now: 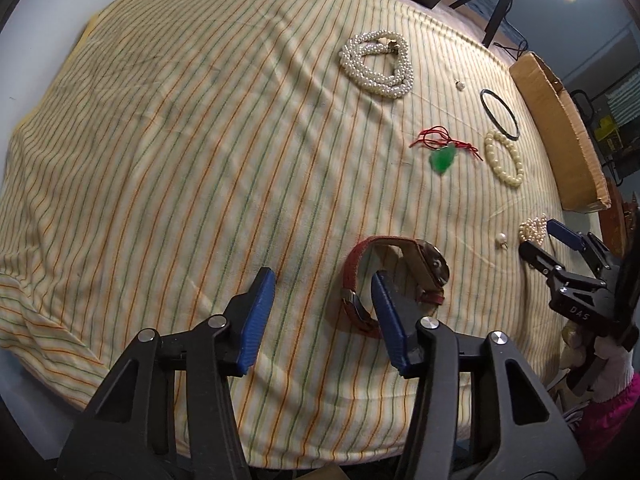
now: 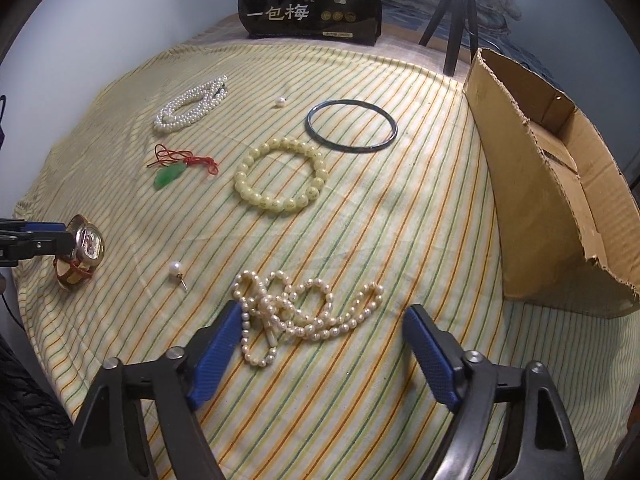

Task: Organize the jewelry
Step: 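Close the left tool on the watch strap while the right tool closes on the pearl strand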

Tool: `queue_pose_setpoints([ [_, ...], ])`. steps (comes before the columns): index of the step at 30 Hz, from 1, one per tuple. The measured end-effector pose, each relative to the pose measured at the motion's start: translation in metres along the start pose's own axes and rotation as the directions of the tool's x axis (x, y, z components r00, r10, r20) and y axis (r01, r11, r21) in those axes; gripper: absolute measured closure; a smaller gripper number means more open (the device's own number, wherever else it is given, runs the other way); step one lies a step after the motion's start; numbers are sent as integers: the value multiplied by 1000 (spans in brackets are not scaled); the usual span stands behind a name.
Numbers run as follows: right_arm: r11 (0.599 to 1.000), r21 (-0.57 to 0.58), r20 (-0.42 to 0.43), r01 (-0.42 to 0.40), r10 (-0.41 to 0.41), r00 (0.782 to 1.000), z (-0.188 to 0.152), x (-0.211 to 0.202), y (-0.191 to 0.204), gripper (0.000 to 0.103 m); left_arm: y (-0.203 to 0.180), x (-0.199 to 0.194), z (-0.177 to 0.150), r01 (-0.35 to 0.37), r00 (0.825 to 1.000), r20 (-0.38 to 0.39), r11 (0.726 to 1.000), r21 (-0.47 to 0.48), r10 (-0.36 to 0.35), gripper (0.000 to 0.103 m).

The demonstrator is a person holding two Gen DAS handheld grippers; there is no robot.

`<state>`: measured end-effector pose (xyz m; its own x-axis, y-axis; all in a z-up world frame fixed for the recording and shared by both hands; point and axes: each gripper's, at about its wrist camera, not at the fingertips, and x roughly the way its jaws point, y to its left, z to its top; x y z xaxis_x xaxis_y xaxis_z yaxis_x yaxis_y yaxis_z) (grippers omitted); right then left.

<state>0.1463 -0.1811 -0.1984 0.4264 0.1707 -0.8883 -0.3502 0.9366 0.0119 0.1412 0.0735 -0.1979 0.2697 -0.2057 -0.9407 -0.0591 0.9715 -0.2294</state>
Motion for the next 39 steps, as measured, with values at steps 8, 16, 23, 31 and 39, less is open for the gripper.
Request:
queue_pose_setpoints([
  [8, 999, 24, 19, -36, 35, 999, 5, -2, -8, 59, -2, 1, 0, -32, 999, 12, 999, 12, 32, 63],
  [16, 999, 13, 24, -29, 29, 999, 8, -2, -4, 81, -10, 6, 8, -32, 999, 16, 999, 19, 32, 92],
  [23, 999, 20, 33, -28, 27, 999, 8, -5, -4, 90, -7, 3, 7, -2, 1000, 15, 1000, 5, 1, 98],
  [31, 999, 18, 64, -36, 34, 997, 11, -15, -3, 95, -2, -6, 1, 9, 999, 31, 1000, 1, -9, 99],
  [39, 999, 19, 124, -40, 37, 992, 17, -35, 0, 97, -10, -26, 0, -15, 994, 109, 999, 39, 11, 99],
])
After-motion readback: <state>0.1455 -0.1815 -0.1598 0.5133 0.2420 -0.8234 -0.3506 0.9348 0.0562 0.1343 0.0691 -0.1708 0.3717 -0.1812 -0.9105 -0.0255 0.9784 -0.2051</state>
